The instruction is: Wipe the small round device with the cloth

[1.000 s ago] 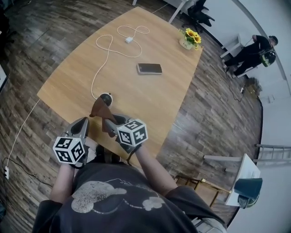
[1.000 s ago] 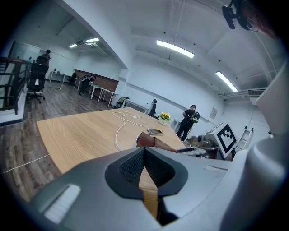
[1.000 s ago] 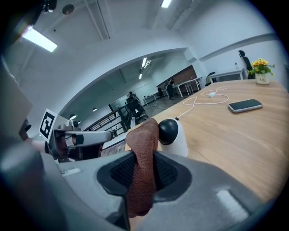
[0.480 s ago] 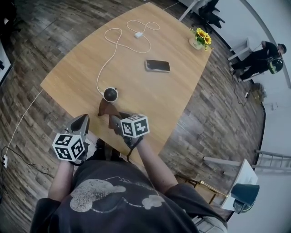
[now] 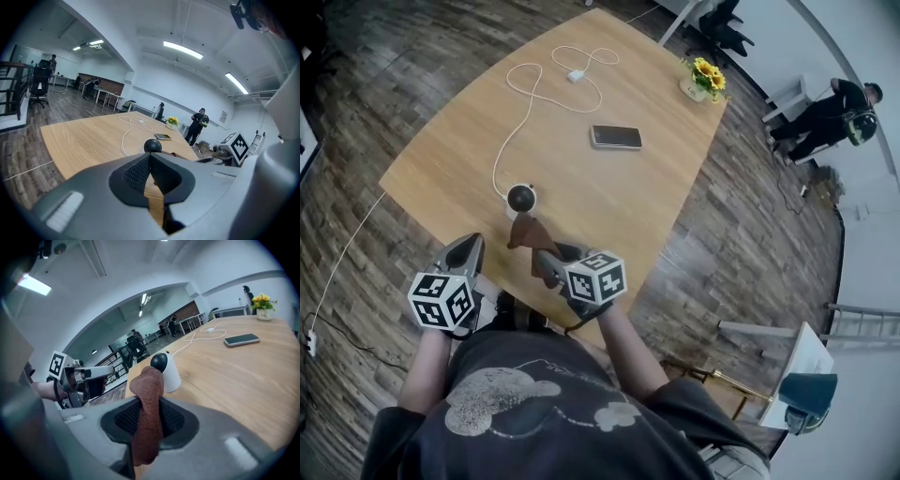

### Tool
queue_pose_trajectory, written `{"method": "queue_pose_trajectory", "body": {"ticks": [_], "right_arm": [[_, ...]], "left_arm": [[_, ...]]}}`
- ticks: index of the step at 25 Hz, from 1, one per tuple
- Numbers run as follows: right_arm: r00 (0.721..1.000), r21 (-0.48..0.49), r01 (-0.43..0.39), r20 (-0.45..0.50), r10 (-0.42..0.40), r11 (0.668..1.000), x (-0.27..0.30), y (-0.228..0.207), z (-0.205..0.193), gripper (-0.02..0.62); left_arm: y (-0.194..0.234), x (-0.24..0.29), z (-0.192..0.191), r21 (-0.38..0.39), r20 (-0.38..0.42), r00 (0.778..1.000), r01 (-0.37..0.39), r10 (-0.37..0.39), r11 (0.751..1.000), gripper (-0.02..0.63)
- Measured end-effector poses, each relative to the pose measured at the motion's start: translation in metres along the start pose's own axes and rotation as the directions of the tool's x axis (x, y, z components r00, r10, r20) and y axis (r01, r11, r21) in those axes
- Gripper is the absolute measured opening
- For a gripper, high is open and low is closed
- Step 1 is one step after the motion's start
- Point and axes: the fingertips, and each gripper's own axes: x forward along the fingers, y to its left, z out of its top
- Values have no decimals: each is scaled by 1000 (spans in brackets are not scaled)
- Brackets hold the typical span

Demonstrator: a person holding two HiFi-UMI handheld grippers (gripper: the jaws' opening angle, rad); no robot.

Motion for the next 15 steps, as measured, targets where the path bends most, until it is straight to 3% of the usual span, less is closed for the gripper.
{"method": "queue_pose_trajectory", "body": {"ticks": [6,11,15], "right_arm": [[987,73,62,144,-72,995,-30,-23,29,75],[990,36,82,114,-86,996,-16,-25,31,75],[990,84,82,103,-91,993,0,-30,28,75]], "left_arm": [[-6,5,4,25,-2,1000,20,-20,999,18],[-14,7,4,40,-10,999,35,-35,999,18],[-16,4,3,46,-17,999,29,-29,999,18]]}}
